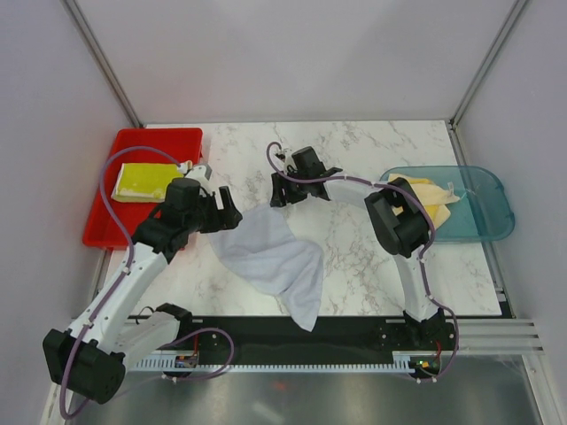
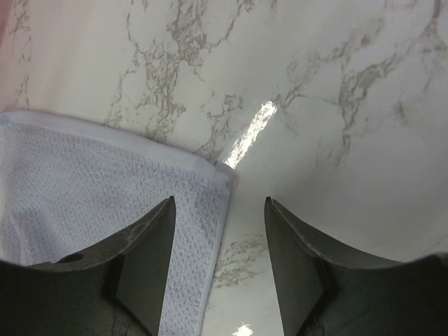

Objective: Fold and stack the towels
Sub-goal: Flatten out the crumpled towel

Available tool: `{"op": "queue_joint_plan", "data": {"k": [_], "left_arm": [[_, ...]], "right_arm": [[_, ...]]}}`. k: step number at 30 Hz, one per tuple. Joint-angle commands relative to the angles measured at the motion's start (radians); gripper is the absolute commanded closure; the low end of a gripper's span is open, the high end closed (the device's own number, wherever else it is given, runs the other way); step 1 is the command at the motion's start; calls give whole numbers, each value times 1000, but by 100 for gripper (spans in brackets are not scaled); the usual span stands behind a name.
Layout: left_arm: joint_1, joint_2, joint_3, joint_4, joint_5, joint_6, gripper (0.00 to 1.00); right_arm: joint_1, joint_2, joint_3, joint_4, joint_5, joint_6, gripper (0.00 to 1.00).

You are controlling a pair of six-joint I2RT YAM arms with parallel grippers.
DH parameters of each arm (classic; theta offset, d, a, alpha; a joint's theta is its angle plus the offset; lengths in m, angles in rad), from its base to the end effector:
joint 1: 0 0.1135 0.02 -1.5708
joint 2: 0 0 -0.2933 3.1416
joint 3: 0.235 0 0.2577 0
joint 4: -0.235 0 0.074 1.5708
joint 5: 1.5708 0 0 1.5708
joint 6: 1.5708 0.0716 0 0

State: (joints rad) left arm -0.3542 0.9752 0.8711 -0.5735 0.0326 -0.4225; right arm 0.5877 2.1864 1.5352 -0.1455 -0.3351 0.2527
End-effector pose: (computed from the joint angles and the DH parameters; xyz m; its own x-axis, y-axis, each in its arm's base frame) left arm 0.2096 -0.0800 0.2987 -0.6882 -0.1824 -0.7022 0.0968 0.9361 -0.3381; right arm 0.4231 0.3102 0.1475 -0.7549 -0.2192 -0.6181 -0.5434 0.7367 0.4025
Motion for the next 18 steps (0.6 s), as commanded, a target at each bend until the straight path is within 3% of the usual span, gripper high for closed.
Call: {"op": "queue_joint_plan", "data": {"k": [1, 9, 18], "left_arm": [[21, -1, -4, 34, 58, -21, 13], [31, -16, -4, 34, 89, -24, 14], [43, -38, 11, 14, 92, -10, 14]], "right_arm": [[11, 38, 42, 35, -44, -70, 38], [18, 104, 74, 32, -64, -116, 41], [20, 108, 19, 70, -110, -156, 55]]}}
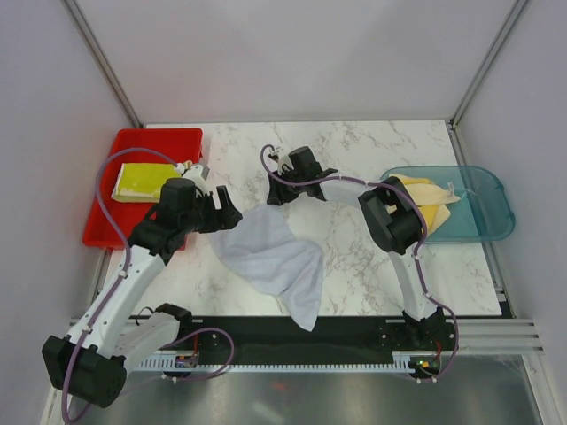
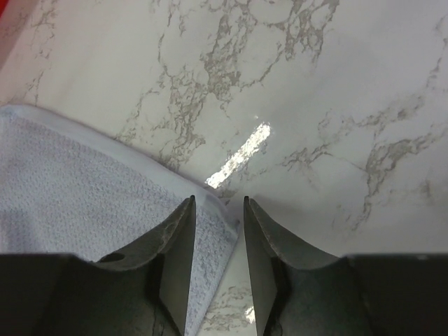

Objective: Fold and stack the towels
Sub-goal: Flatten out the crumpled towel

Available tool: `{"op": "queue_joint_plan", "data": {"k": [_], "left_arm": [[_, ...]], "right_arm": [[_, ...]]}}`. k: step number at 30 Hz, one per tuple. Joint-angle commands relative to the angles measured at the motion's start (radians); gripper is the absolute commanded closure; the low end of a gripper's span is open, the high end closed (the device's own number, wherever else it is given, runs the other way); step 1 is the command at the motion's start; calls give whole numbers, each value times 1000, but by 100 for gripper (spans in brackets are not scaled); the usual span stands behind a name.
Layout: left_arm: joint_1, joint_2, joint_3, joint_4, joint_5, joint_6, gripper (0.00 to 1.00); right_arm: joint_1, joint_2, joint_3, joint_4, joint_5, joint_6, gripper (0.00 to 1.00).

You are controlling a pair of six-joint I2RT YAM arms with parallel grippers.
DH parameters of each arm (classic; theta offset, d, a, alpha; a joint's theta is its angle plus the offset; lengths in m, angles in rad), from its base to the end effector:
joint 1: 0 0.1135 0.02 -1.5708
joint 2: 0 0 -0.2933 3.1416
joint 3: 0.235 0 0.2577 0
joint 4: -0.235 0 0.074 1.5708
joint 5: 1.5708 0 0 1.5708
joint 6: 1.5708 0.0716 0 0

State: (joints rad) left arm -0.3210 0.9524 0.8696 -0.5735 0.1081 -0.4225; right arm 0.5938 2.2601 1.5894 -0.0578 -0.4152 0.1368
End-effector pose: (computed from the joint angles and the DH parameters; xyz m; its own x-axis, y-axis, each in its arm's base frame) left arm 0.2060 -0.0767 0.3030 -0.6900 -0.2002 -0.6956 0.1227 0.9148 -0.3849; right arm 0.4349 0.3285 0.1382 -0.6505 -0.2886 -0.7026 -0.6791 0.6353 0.3678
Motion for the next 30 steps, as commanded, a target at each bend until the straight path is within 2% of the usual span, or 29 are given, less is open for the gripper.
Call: {"op": "queue_joint_plan", "data": {"k": [1, 3, 4, 5, 6, 8, 13, 17, 21, 26, 28, 30], "left_arm": [[10, -14, 11, 15, 18, -10, 14], [11, -7, 11, 15, 27, -6, 14], [13, -3, 14, 14, 36, -4, 14], [13, 3, 16, 14, 42, 2, 14], [14, 15, 19, 14, 48, 4, 14], [13, 34, 25, 17, 68, 7, 14], [11, 210, 83, 24, 175, 33, 16], [3, 354, 167, 23, 166, 54, 17], [11, 514, 290, 23, 84, 125, 16], [19, 771, 491, 24, 128, 240, 16], [36, 848, 537, 29, 143, 278, 16], [49, 949, 586, 26, 160, 306, 21]], "right_arm": [[14, 32, -43, -13, -36, -42, 59], [14, 23, -54, -2, -27, -43, 68], [14, 16, -71, -4, -13, -48, 81], [12, -11, -86, -1, 18, -51, 87], [6, -31, -130, 3, 38, -52, 100], [-5, -106, -189, 28, 65, -42, 100], [-83, -227, -328, 26, 93, -5, 100], [-144, -322, -394, -26, 119, 6, 100], [-206, -330, -362, -86, 133, -22, 100], [-218, -287, -315, -93, 37, -20, 100], [-223, -277, -310, -93, 26, -16, 96], [-236, -274, -313, -93, 0, -16, 85]]}}
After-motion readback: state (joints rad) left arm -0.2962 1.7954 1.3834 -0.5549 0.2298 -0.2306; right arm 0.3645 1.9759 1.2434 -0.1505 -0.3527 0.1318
